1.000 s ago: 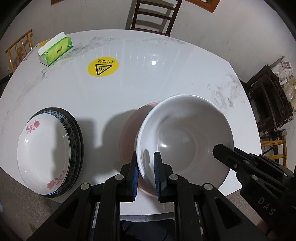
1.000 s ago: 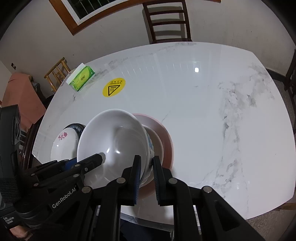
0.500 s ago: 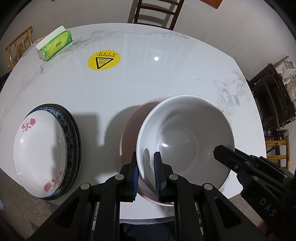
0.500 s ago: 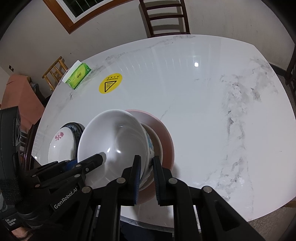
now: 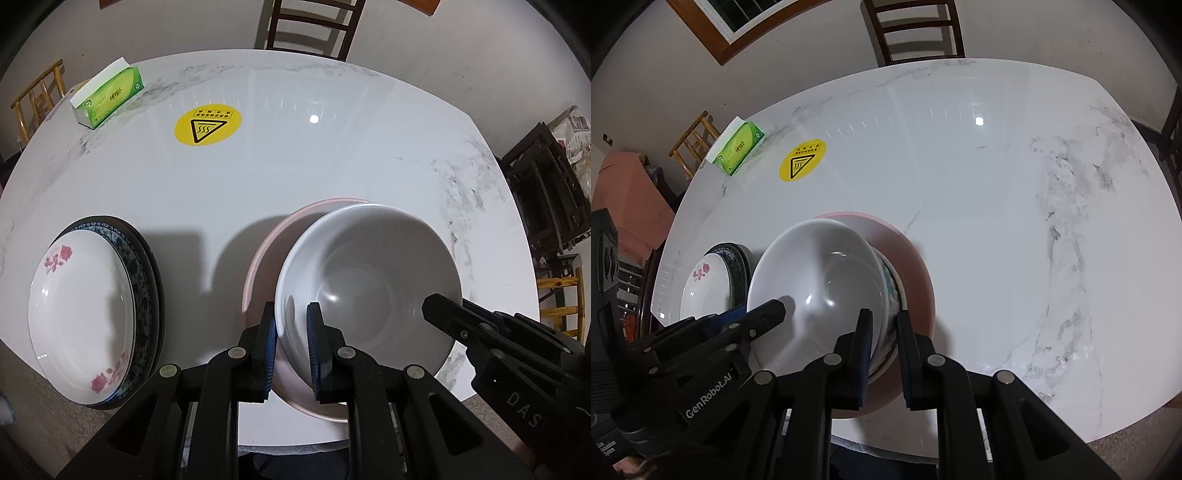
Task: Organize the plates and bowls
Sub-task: 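Lower the white bowl into the nested bowls and open the left tool, then move the left tool to the rim of the pink-rimmed bowl stack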
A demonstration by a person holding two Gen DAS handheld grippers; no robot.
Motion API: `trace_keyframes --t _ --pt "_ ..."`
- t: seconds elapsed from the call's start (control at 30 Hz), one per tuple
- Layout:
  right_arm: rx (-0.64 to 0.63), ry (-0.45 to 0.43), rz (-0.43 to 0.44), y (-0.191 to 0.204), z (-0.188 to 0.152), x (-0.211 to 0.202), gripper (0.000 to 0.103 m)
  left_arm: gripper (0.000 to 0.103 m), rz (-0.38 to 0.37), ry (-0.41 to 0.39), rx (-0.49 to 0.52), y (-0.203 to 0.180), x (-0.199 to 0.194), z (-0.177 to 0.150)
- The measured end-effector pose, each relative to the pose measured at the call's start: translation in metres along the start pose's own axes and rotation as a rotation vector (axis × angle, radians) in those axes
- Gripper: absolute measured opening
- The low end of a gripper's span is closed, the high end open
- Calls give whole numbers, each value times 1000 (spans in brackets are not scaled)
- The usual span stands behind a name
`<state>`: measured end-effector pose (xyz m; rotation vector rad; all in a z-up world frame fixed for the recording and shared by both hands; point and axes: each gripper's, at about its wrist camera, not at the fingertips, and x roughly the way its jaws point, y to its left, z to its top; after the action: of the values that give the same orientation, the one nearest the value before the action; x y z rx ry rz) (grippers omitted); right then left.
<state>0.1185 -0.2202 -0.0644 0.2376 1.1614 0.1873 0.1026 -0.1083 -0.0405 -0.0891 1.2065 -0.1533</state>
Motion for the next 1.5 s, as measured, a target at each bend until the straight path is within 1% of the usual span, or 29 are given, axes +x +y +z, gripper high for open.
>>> trace_keyframes --t 0.07,0.47,0.6,0.7,0.73,0.77,0.87,1.13,1.2,1.27,1.37,1.4,1.5 --pt "3 2 2 0 0 2 16 12 3 -3 3 -1 0 0" --pt "10 -12 1 0 -2 2 16 13 0 -16 18 1 1 0" --pt "22 -15 7 -3 -2 0 17 16 -5 -23 27 0 0 0" --pt "33 -14 23 -4 -3 0 22 17 -18 -24 24 2 0 -1" --pt "36 -15 24 -4 -3 -1 28 18 -23 -29 23 3 -1 -1" --pt "35 -19 24 -3 -3 -2 31 20 -23 -33 23 3 -2 -2" --pt "27 -31 17 0 -3 -5 32 31 -21 -55 26 3 -5 -3" --pt "22 -72 9 3 -9 -18 32 41 -49 -99 34 4 -16 -7" --pt "31 -86 13 1 -11 -22 32 46 -57 -110 31 6 -19 -9" --pt "39 -98 19 0 -14 -27 32 47 -67 -119 24 9 -23 -11" --pt "48 -123 30 -2 -18 -35 32 49 -98 -137 -13 18 -31 -15" --pt "56 -130 36 -3 -20 -38 32 51 -112 -143 -33 23 -34 -17" --pt "68 -143 50 -4 -25 -43 32 51 -140 -157 -94 39 -42 -22"
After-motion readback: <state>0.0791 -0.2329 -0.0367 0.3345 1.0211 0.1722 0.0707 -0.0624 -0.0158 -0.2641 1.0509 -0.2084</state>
